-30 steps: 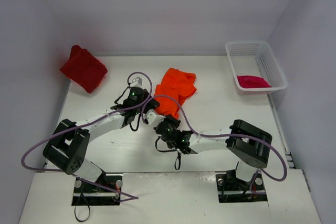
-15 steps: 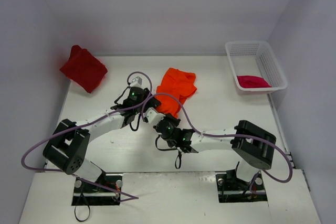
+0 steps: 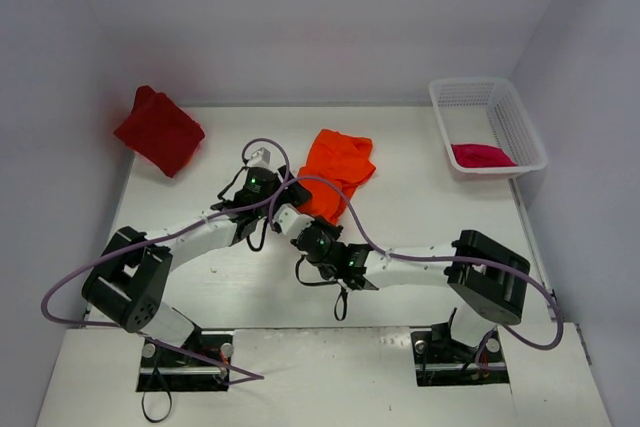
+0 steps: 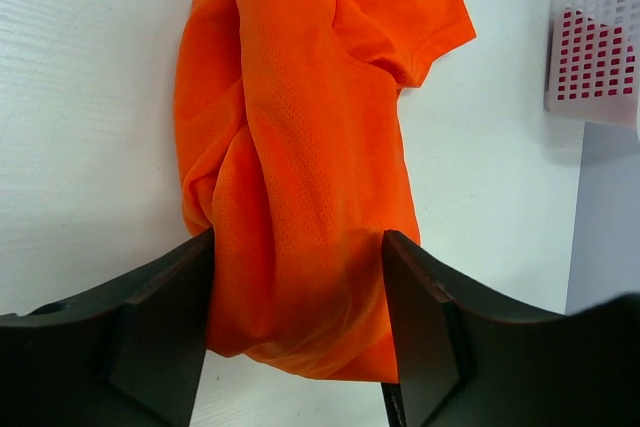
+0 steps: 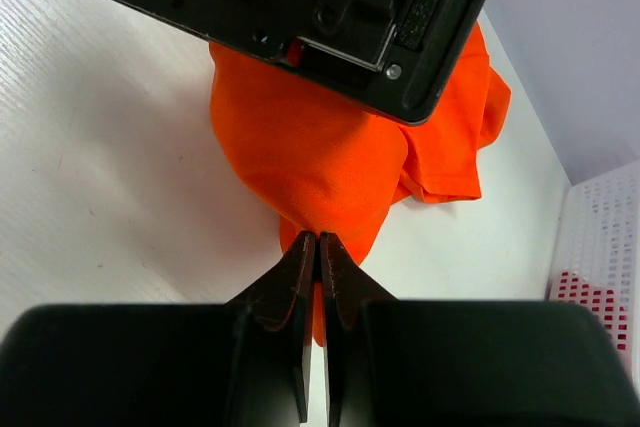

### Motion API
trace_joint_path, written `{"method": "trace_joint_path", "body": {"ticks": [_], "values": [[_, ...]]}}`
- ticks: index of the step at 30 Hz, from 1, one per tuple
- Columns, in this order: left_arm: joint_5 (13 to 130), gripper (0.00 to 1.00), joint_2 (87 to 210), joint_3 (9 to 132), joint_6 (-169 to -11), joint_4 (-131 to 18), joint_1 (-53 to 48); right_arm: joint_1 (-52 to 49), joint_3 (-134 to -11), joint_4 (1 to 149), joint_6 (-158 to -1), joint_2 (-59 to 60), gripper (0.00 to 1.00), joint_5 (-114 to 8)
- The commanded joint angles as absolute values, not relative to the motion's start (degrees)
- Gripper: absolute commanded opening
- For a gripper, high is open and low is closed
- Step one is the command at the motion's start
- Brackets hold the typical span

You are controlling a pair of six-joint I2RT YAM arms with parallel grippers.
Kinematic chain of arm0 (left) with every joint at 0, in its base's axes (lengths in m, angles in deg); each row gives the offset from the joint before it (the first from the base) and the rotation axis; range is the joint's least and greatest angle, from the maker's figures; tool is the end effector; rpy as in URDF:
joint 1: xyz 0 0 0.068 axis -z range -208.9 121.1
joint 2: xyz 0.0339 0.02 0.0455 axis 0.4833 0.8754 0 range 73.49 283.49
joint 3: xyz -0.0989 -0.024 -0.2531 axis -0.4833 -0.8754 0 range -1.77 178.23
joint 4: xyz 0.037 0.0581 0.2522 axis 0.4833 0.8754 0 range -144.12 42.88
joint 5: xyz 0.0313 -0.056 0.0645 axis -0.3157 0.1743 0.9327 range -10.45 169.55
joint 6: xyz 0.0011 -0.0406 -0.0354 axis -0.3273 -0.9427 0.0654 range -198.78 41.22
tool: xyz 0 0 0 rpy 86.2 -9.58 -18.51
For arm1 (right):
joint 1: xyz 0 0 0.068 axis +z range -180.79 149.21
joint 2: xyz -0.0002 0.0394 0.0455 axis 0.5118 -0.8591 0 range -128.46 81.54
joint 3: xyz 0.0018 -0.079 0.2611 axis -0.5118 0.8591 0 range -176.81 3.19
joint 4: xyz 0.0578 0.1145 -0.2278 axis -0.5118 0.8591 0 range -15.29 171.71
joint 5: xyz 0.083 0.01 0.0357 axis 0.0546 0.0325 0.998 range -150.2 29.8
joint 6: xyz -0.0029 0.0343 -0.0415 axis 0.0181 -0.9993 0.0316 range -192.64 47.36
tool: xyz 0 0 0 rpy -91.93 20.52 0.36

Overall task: Fold and stack the t-shirts
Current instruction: Grab one side of the 2/3 rectangular tshirt with right arm

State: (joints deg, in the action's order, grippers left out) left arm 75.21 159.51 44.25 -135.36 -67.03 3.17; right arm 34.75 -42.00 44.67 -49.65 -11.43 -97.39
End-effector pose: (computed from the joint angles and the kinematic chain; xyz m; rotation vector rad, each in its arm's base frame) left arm 0.2743 -0.1752 0.2155 -0.4184 2.1682 -1.0036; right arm 0.1604 0.3008 0.2049 -0.9210 1.5661 -0.0858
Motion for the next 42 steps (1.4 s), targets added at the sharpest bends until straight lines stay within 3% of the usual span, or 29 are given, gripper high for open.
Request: {"method": "trace_joint_path", "body": {"ticks": [1, 42], "values": [[75.07, 0.59, 158.13, 44.99, -135.47, -70.73, 2.74, 34.34, -44.01, 43.68, -50.93, -7.5, 0.0, -97.82], [74.72, 0.63, 160.32, 45.34, -135.21, -71.61, 2.03, 30.48, -41.72, 48.43, -55.85, 2.08, 0.0, -92.81]]}}
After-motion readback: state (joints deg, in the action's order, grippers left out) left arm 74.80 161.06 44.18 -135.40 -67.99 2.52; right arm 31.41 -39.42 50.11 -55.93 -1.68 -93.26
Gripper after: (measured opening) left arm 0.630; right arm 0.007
